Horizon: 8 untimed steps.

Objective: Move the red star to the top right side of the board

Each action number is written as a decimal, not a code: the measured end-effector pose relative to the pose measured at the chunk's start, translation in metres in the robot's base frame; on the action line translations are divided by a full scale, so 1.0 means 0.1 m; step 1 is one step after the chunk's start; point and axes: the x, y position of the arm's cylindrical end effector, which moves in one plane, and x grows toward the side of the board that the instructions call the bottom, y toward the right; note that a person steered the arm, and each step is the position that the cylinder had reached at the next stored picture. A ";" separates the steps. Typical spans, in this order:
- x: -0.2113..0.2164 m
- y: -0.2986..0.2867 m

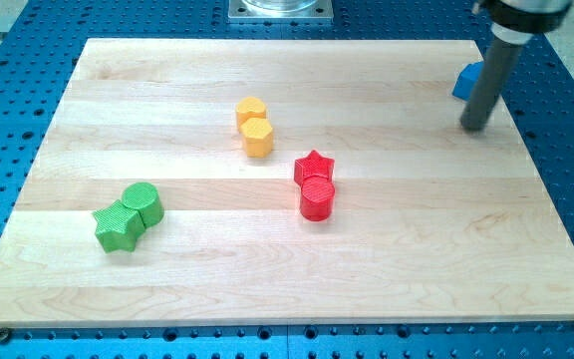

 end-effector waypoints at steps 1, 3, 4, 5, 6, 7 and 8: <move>0.00 0.45; -0.75 0.67; -0.94 0.49; -0.95 0.39; -0.99 0.39; -1.05 0.40; -0.99 0.40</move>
